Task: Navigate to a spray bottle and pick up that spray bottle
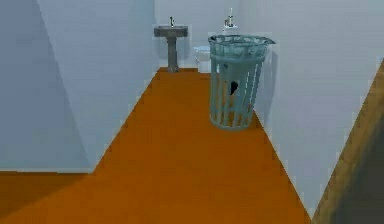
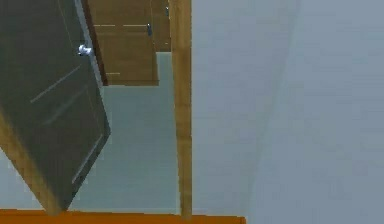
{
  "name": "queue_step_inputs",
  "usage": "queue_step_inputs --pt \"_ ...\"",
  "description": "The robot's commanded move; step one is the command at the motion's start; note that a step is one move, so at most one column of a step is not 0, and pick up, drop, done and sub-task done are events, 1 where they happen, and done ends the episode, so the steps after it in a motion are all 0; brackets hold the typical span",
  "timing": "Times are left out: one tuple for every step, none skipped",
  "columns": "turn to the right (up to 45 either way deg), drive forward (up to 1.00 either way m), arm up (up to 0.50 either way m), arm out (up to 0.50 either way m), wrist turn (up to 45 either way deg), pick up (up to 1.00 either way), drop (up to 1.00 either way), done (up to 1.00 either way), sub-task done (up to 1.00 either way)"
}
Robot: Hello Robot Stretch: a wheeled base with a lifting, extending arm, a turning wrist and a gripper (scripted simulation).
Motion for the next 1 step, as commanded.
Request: queue_step_inputs --pt "0.0 0.05 0.0 0.0 0.0 0.0 0.0 0.0 0.0"
